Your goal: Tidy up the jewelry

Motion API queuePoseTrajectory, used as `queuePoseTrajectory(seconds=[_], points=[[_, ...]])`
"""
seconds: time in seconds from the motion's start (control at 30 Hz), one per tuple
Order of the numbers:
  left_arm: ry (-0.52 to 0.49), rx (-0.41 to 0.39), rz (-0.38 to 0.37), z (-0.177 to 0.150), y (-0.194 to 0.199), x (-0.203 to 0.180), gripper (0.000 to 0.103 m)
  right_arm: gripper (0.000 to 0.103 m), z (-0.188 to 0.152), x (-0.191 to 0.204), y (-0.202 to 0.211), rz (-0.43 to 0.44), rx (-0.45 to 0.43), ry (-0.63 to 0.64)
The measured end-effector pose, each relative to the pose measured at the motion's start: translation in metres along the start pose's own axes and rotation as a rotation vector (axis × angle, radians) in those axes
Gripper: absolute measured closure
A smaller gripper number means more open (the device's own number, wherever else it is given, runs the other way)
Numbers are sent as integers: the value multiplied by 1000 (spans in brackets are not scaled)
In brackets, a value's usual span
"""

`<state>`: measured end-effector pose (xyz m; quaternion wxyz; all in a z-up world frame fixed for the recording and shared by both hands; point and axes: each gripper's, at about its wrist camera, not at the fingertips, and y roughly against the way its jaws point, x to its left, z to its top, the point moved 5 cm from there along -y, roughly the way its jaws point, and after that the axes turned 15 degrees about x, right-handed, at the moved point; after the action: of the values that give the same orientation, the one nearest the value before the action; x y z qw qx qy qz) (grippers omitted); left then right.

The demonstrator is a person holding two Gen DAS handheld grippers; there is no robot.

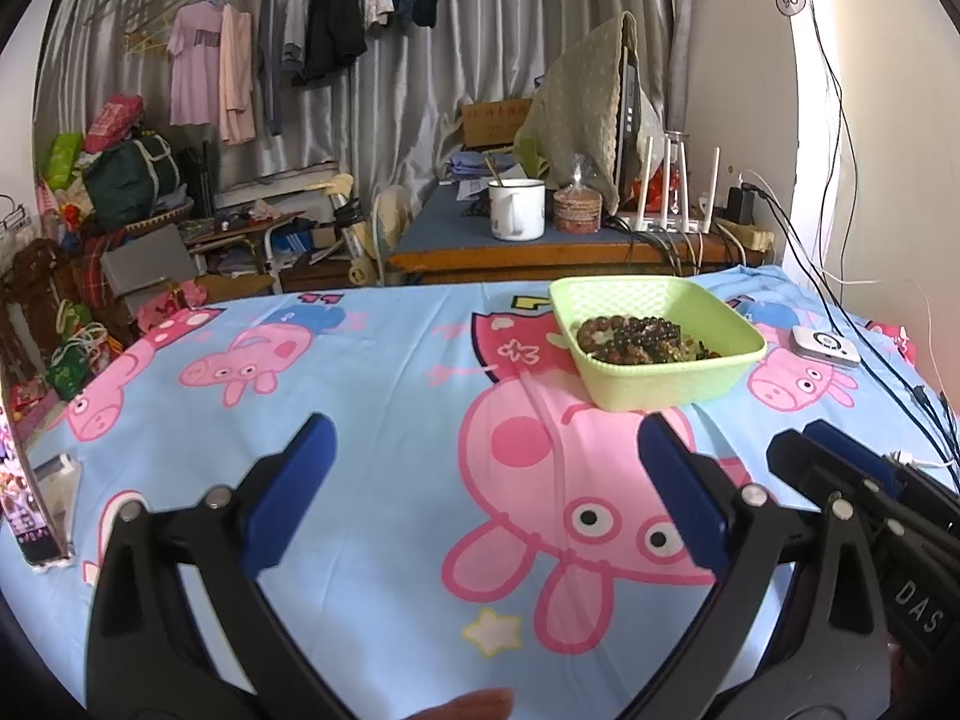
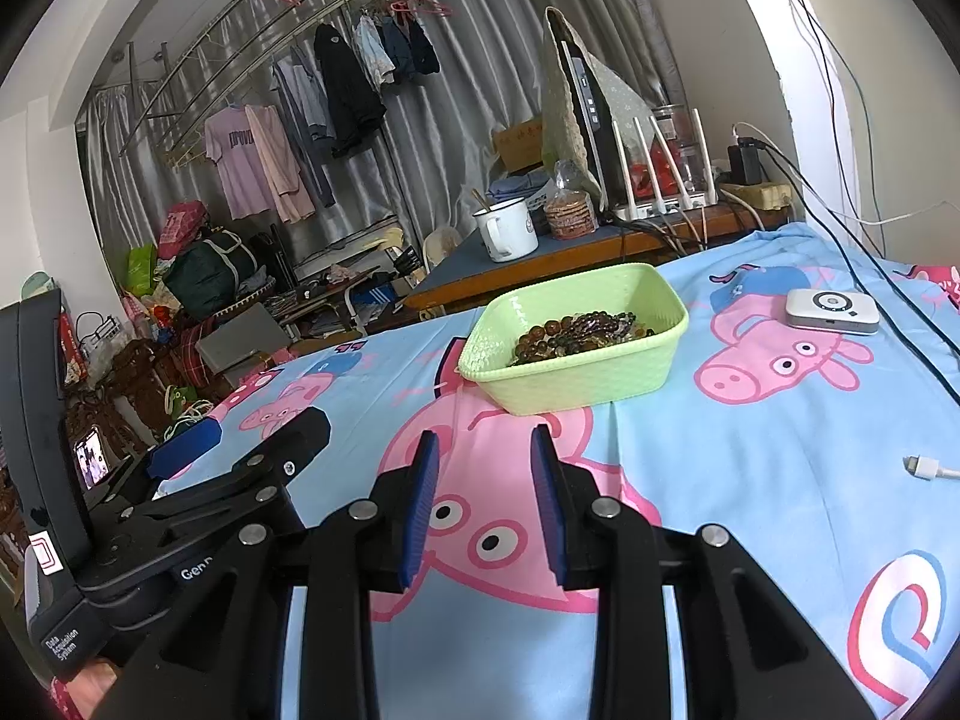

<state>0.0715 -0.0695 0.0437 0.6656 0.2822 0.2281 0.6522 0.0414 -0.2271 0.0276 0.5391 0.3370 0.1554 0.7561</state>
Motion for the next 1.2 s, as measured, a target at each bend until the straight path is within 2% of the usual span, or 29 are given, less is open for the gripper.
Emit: queuePoseTrajectory(seconds=[1.2], points=[[4,162,-25,-16,-32,-9,7,103,-5,-9,-15,12,39,-8]])
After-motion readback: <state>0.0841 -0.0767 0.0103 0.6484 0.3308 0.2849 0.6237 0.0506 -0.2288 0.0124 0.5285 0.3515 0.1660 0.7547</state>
